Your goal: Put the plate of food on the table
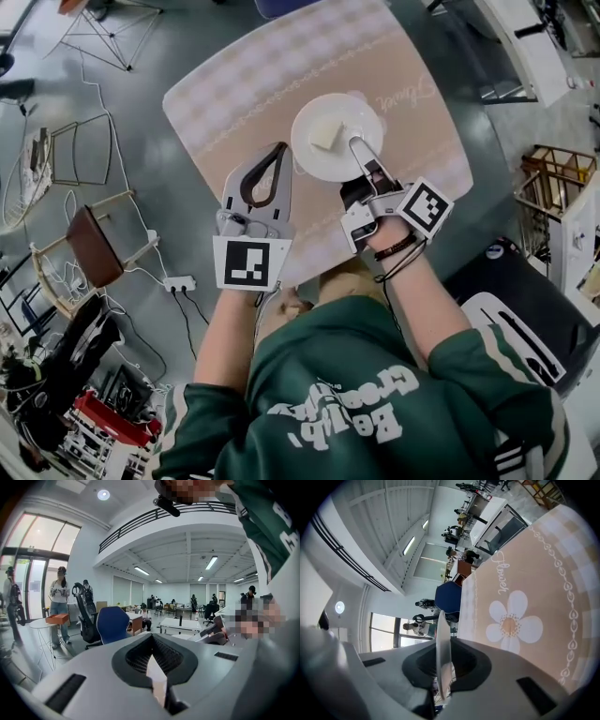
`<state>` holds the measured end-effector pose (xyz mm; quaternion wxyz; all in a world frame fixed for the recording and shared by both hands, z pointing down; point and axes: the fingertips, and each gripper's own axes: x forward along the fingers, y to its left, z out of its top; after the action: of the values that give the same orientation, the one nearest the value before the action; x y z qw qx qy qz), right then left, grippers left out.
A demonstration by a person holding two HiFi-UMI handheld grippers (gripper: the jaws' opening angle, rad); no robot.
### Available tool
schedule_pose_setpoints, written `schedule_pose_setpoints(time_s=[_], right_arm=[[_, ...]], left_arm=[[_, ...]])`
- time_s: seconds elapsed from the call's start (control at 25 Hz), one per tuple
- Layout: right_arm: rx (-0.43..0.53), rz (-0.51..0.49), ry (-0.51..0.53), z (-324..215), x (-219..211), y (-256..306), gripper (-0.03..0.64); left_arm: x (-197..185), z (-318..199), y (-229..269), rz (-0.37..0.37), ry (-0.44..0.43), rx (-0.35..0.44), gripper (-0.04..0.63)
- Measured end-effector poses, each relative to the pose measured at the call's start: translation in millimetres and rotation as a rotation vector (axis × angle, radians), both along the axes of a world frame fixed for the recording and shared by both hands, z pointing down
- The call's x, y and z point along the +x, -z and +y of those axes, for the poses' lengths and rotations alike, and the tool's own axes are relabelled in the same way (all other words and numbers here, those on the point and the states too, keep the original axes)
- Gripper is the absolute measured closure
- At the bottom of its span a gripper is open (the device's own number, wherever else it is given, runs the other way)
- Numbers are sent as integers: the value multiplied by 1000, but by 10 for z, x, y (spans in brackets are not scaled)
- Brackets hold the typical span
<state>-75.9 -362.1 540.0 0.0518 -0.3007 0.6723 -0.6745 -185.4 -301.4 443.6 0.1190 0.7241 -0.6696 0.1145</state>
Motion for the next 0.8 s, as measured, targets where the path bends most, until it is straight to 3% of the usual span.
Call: schedule_pose_setpoints(time_s=[0.8], right_arm=[[-92, 45, 92, -390, -495, -826, 586]], left_arm=[[-324, -410, -834, 47, 97, -81, 586]])
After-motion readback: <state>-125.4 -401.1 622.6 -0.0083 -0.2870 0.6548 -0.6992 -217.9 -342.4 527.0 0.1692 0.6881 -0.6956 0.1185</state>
